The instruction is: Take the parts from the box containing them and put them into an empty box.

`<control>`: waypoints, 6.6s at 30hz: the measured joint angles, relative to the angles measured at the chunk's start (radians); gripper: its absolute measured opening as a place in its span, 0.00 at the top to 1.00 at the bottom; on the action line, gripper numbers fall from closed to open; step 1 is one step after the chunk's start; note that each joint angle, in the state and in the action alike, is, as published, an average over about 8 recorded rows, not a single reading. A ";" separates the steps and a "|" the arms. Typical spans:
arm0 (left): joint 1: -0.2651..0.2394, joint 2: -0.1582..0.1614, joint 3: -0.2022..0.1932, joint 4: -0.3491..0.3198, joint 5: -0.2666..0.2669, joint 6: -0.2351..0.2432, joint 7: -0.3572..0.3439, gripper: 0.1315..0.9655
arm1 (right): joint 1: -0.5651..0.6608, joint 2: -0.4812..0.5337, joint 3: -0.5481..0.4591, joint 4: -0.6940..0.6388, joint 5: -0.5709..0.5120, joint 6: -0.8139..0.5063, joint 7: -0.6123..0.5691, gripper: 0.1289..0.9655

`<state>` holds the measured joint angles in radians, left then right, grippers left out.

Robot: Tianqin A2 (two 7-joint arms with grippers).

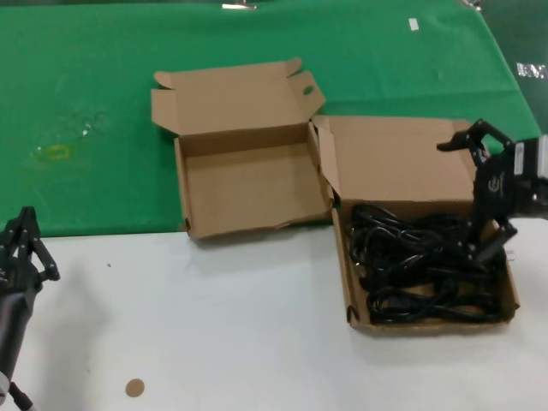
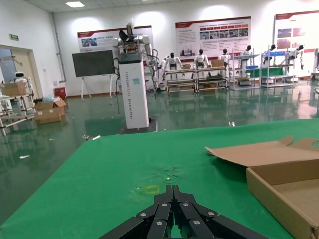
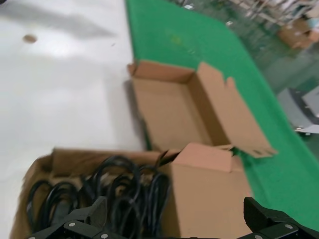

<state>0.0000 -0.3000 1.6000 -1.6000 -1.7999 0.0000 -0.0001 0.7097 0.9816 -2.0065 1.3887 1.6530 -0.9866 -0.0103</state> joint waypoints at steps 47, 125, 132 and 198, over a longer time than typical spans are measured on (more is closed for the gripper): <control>0.000 0.000 0.000 0.000 0.000 0.000 0.000 0.98 | 0.073 -0.183 -0.045 -0.248 -0.211 -0.120 -0.236 0.55; 0.000 0.000 0.000 0.000 0.000 0.000 0.000 0.98 | 0.495 -0.784 -0.188 -0.683 -0.395 0.063 -0.199 0.91; 0.000 0.000 0.000 0.000 0.000 0.000 0.000 0.98 | 0.545 -0.832 -0.180 -0.830 -0.379 0.084 -0.265 0.91; 0.000 0.000 0.000 0.000 0.000 0.000 0.000 0.82 | 0.320 -0.780 -0.057 -0.632 -0.282 0.281 -0.221 0.04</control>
<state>0.0000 -0.3000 1.6000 -1.6000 -1.7998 0.0000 -0.0003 1.0295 0.2012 -2.0630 0.7570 1.3707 -0.7054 -0.2314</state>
